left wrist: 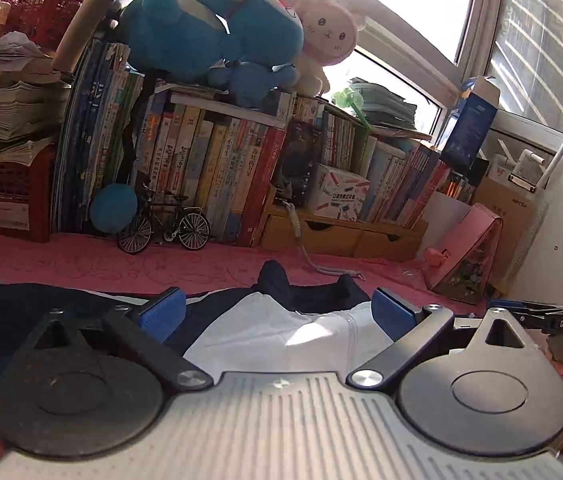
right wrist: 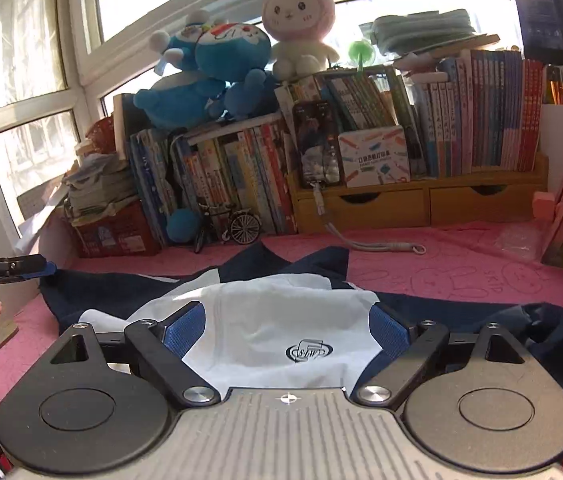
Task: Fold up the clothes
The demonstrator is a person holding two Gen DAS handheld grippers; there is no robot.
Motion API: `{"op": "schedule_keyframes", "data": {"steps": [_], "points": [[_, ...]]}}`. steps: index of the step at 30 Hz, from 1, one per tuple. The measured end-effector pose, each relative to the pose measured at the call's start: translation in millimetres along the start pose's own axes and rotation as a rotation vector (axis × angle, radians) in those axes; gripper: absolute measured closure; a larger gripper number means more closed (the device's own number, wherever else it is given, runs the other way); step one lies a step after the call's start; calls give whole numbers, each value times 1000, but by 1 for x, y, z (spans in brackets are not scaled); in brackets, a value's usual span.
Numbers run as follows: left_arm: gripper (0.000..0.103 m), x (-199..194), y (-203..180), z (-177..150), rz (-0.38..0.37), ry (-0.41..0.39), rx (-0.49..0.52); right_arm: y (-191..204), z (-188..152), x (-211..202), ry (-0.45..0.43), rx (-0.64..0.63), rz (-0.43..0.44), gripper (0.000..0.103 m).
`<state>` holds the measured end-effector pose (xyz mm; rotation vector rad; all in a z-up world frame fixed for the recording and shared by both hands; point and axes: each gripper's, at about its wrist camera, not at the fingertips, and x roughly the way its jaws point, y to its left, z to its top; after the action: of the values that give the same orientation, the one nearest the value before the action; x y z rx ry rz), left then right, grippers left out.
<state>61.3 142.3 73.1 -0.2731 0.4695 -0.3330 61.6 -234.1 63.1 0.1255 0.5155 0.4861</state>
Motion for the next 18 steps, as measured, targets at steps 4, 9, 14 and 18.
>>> {"op": "schedule_keyframes", "data": {"steps": [4, 9, 14, 18], "points": [[5, 73, 21, 11, 58, 86, 37, -10, 37, 82, 61, 0, -68, 9], [6, 128, 43, -4, 3, 211, 29, -27, 44, 171, 218, 37, -117, 12], [6, 145, 47, -23, 52, 283, 192, -33, 31, 224, 335, 77, -123, 13], [5, 140, 66, -40, 150, 323, 287, -25, 21, 247, 412, 76, -116, 42]]}}
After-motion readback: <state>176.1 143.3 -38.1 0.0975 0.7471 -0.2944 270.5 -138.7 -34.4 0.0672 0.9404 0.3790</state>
